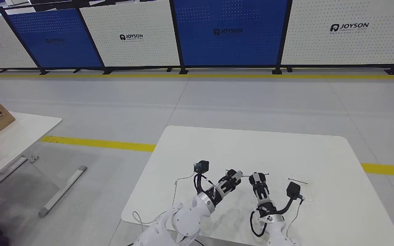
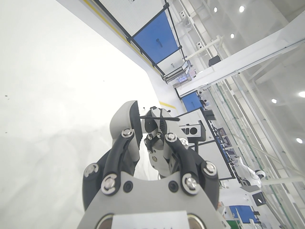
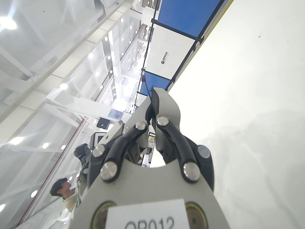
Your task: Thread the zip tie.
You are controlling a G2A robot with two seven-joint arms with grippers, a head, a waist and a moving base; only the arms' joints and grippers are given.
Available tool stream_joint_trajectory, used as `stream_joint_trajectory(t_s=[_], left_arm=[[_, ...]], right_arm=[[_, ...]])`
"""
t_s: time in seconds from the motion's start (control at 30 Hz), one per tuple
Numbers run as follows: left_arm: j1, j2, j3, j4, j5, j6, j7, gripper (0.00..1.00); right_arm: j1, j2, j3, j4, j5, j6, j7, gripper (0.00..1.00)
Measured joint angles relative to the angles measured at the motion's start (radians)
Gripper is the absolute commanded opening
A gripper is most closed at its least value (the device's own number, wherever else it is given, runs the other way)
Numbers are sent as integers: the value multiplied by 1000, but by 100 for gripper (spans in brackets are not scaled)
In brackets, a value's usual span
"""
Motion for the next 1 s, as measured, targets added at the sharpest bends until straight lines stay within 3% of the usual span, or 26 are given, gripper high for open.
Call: stream_joint_trajectory(t_s=[0.17,0.2,0.27,0.57,0.67,0.73,1.0], left_arm=[[0,-2,8,3,5,2,-6,17],[0,-2,9,4,5,2,-7,6],[-1,-3,10,6,5,4,-5,0],[-6,-8,8,20,-8,18,9,1],[-7,-9,8,22,-8,20,11,17],[-7,-10,8,22,-8,20,12,21],[-8,-12,6,18,-10,19,15,19]], right_arm=[[-3,-1,2,-5,-7,4,-3,0],[-5,-1,3,-7,-8,4,-4,0],[-9,-1,5,-12,-10,4,-5,0],[-18,-1,9,-21,-17,3,0,0],[-19,-1,10,-22,-18,1,0,0],[-19,-2,11,-21,-19,-1,1,0],[-19,-3,13,-20,-21,1,5,0]])
